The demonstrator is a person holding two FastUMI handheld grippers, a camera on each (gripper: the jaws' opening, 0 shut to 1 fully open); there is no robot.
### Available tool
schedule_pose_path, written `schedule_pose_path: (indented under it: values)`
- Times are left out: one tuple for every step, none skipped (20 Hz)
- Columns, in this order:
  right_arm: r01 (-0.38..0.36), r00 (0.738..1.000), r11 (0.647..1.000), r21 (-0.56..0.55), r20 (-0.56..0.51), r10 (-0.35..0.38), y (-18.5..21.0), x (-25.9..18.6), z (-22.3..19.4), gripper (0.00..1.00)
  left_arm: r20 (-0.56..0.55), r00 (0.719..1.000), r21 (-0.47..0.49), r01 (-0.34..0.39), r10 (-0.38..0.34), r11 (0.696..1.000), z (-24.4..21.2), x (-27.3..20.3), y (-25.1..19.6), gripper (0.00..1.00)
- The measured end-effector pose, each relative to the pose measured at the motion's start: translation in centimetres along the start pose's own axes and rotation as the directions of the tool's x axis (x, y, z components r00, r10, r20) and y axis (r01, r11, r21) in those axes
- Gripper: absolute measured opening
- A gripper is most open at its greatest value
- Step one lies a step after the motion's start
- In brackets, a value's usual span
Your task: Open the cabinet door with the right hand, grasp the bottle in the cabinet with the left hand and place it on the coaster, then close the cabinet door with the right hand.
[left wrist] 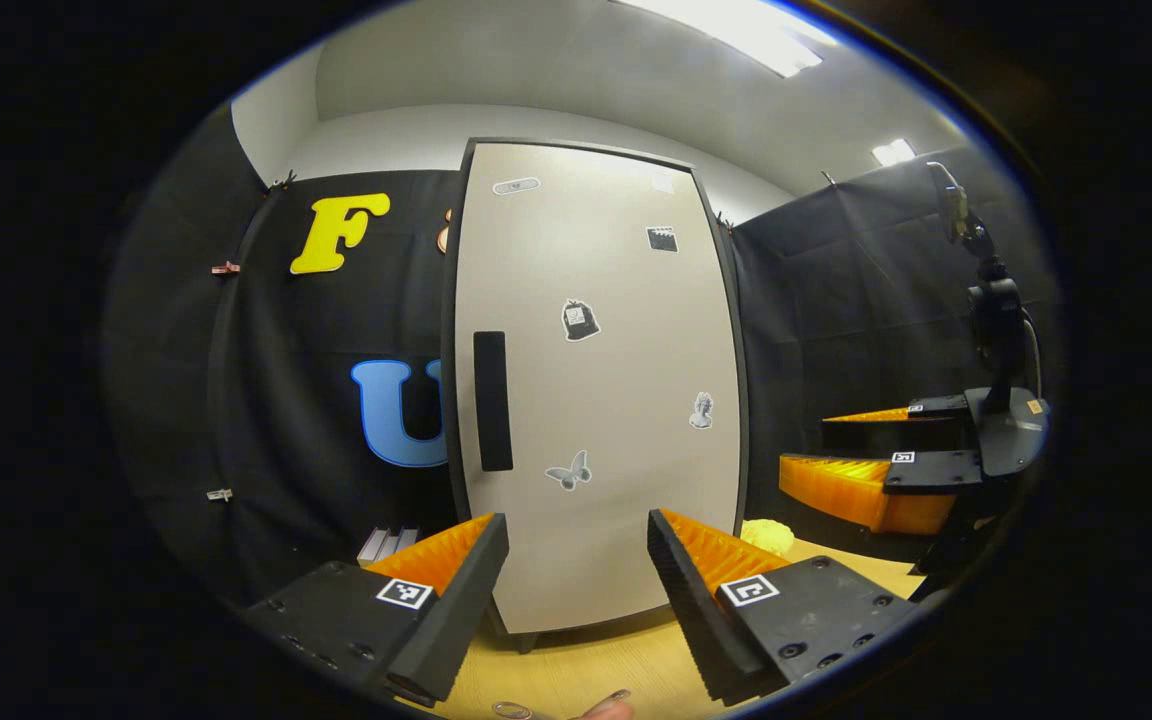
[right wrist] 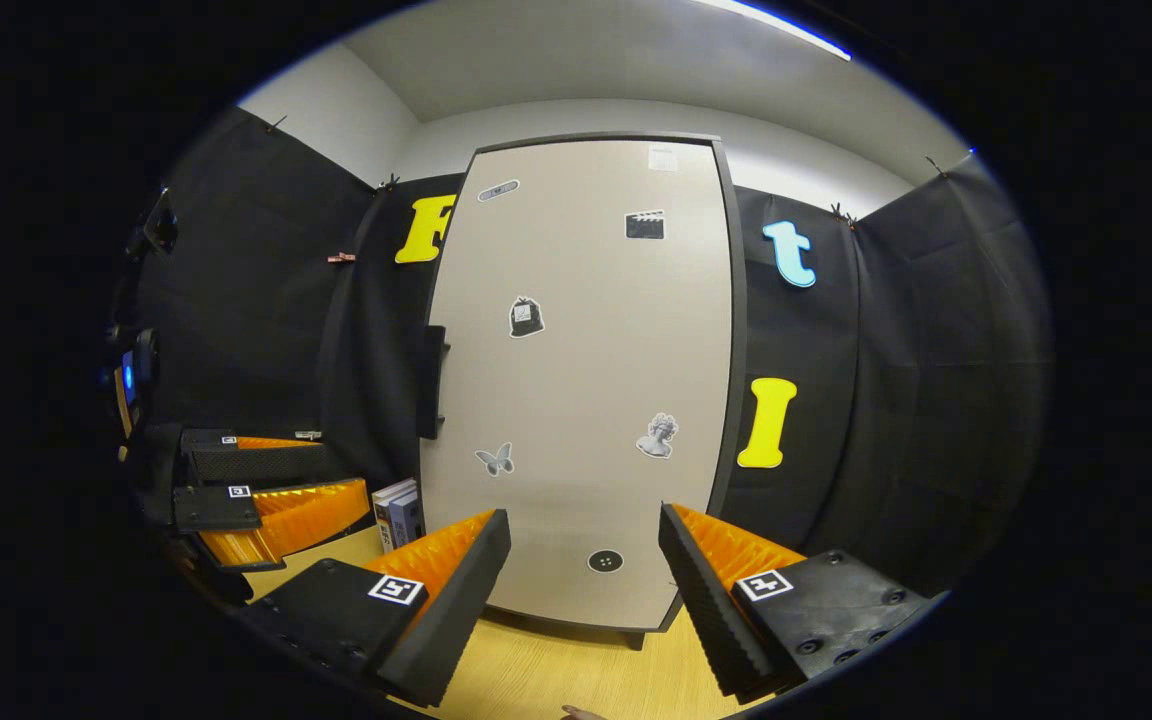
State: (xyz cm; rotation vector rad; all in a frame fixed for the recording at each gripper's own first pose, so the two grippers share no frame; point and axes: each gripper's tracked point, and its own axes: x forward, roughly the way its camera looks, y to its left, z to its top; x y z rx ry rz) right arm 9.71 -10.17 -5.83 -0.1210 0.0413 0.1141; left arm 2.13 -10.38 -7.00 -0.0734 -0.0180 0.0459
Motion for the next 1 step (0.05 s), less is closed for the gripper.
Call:
schedule_pose_path:
  values:
    - [0.001,1.000,1.000,-0.003,0.001,-0.001,0.02,0.07,0.03,0.97,0.000,1.000,0.001,0.001,-0.001,1.000,0.06,-0.04,0.01,0.89]
